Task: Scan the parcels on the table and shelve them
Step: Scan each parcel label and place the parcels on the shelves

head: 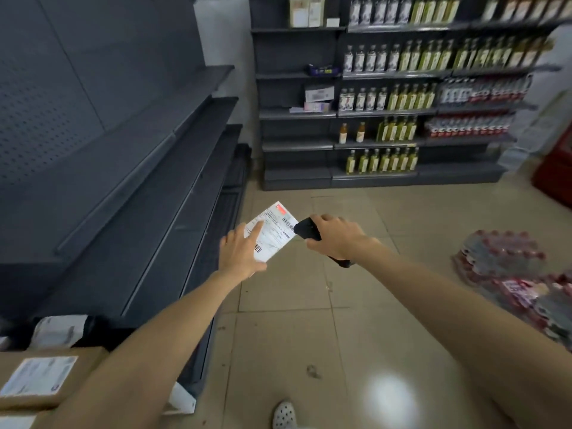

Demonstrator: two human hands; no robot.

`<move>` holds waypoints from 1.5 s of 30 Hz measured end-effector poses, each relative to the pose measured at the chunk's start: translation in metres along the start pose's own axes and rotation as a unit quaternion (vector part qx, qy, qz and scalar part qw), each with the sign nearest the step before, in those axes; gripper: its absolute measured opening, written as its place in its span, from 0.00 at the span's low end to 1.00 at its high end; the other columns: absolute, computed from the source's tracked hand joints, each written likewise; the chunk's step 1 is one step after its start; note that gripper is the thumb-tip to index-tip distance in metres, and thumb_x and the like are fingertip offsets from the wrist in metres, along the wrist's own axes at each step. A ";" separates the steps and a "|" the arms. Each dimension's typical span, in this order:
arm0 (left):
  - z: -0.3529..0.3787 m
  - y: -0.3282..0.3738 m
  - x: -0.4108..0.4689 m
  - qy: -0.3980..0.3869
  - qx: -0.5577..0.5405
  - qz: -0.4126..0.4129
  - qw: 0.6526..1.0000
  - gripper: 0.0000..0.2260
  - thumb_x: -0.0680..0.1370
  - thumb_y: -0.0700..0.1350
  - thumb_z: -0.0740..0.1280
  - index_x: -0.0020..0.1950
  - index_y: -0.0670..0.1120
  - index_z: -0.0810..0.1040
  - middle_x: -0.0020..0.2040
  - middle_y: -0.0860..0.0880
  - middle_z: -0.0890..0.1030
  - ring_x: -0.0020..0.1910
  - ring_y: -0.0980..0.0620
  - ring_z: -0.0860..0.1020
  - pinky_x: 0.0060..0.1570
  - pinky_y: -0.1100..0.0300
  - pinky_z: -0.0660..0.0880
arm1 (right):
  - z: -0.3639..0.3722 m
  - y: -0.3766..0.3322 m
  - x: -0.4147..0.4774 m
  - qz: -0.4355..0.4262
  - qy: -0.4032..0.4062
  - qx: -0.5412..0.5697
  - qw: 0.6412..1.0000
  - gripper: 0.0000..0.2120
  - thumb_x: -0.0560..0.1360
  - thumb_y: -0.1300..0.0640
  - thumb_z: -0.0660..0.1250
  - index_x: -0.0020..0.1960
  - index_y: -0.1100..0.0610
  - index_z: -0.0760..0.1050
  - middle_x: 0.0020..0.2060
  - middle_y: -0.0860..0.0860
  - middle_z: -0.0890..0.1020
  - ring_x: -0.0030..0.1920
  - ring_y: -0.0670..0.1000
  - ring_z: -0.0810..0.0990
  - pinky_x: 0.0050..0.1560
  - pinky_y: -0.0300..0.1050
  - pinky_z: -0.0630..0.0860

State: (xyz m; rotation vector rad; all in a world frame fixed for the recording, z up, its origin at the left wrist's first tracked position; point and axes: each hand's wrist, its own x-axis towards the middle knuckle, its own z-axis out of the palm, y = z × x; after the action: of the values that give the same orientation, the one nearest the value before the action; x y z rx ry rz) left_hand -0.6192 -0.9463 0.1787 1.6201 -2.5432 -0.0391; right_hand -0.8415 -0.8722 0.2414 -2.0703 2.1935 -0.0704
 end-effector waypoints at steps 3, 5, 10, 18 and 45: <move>-0.007 -0.023 0.086 0.005 -0.009 0.000 1.000 0.48 0.68 0.57 0.75 0.80 0.54 0.51 0.74 0.43 0.60 0.67 0.43 0.66 0.67 0.48 0.63 | -0.016 0.011 0.083 0.006 -0.002 -0.012 1.000 0.26 0.78 0.41 0.59 0.71 0.53 0.66 0.62 0.54 0.76 0.58 0.58 0.77 0.47 0.50 0.74; -0.012 -0.040 0.144 0.009 -0.020 -0.009 1.000 0.49 0.67 0.58 0.75 0.80 0.54 0.50 0.74 0.44 0.59 0.68 0.43 0.66 0.66 0.48 0.63 | -0.030 0.021 0.140 0.013 -0.003 -0.019 1.000 0.26 0.78 0.41 0.60 0.72 0.53 0.66 0.63 0.54 0.76 0.58 0.58 0.77 0.48 0.50 0.74; -0.012 -0.064 0.271 0.016 -0.068 -0.046 0.996 0.48 0.67 0.57 0.75 0.80 0.56 0.50 0.74 0.46 0.60 0.67 0.43 0.65 0.67 0.48 0.62 | -0.048 0.047 0.264 0.031 0.018 0.009 0.999 0.29 0.78 0.40 0.60 0.74 0.53 0.63 0.65 0.54 0.75 0.59 0.59 0.77 0.54 0.54 0.77; 0.015 -0.079 0.453 0.020 -0.072 -0.052 0.996 0.48 0.67 0.57 0.75 0.80 0.56 0.50 0.74 0.46 0.60 0.68 0.43 0.65 0.68 0.48 0.62 | -0.048 0.095 0.452 0.016 0.010 -0.005 1.000 0.32 0.79 0.39 0.59 0.78 0.53 0.58 0.69 0.55 0.72 0.64 0.60 0.74 0.57 0.54 0.76; -0.025 -0.309 1.108 0.101 -0.045 -0.201 0.973 0.48 0.67 0.59 0.76 0.80 0.56 0.52 0.75 0.46 0.60 0.70 0.43 0.64 0.68 0.47 0.63 | -0.166 0.120 1.196 -0.141 0.027 -0.006 0.990 0.33 0.78 0.37 0.60 0.77 0.53 0.60 0.68 0.57 0.73 0.65 0.62 0.74 0.60 0.56 0.73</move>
State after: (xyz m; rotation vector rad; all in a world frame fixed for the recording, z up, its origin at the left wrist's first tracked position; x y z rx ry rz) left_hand -0.8003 -2.0781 0.2775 1.9609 -2.0042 -0.0257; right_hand -1.0451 -2.0658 0.3218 -2.3962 1.9168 -0.1407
